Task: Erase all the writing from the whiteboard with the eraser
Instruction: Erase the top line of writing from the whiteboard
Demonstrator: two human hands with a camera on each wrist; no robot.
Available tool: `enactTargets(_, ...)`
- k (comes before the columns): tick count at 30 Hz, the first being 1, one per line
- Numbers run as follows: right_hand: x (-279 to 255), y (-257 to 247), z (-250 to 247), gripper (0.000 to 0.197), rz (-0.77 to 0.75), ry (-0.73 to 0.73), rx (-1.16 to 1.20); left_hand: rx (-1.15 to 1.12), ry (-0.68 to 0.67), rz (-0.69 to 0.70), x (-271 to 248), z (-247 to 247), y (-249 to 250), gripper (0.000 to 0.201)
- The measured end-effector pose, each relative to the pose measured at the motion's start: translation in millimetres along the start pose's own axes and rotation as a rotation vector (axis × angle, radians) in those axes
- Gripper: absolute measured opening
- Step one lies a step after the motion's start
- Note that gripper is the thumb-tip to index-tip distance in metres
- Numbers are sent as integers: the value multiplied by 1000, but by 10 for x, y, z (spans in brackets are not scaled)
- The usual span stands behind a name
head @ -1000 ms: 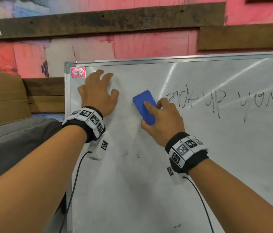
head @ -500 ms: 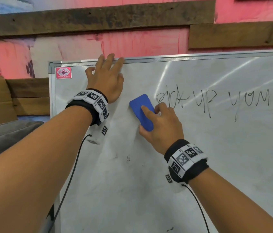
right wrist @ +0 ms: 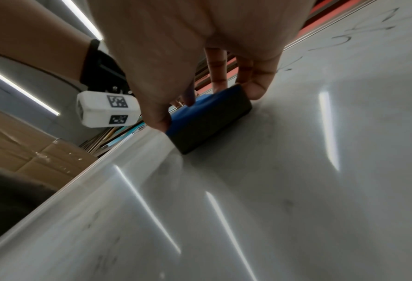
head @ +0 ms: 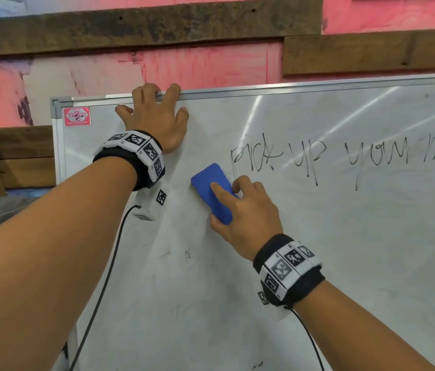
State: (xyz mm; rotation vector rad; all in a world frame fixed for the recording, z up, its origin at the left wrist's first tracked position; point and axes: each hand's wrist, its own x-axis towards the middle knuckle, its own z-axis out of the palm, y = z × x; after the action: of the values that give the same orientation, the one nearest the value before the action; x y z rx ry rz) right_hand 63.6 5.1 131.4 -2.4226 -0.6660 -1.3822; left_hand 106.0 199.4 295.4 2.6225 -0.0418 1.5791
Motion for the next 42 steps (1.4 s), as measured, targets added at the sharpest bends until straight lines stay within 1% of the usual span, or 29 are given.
enactTargets(2, -111, 74, 8, 52, 1, -9, -4, 3, -5, -14, 4, 15, 24, 47)
enactTargets(7, -113, 270, -57, 52, 53, 84, 12, 20, -6, -52, 13, 65, 100, 52)
enactTargets(12, -223, 246, -32, 52, 51, 47, 29, 34, -23, -78, 12, 73, 118, 57)
enactTargets(15, -335, 329, -21, 52, 48, 30, 29, 58, -21, -92, -9, 77, 166, 65)
enactTargets(19, -269, 404, -92, 52, 119, 91, 54, 36, -35, -169, -13, 82, 355, 78)
enactTargets(24, -329, 361, -81, 53, 57, 39, 42, 30, -5, -135, 7, 105, 366, 77)
enactTargets(26, -364, 401, -71, 52, 59, 24, 31, 42, -5, -121, 5, 97, 342, 76)
enactTargets(31, -100, 403, -148, 52, 124, 93, 53, 55, -5, -77, -28, 70, 281, 75)
enactTargets(33, -31, 340, -156, 53, 96, 73, 42, 59, -15, -67, -32, 73, 255, 76)
enactTargets(37, -125, 320, -117, 53, 36, 17, 28, 53, -28, -65, -35, 79, 224, 78)
enactTargets(39, -129, 355, -123, 52, 40, 20, 24, 55, -30, -64, -38, 81, 222, 78)
enactTargets(42, 29, 375, -195, 54, 78, 48, 4, 62, -43, -66, -45, 71, 226, 79)
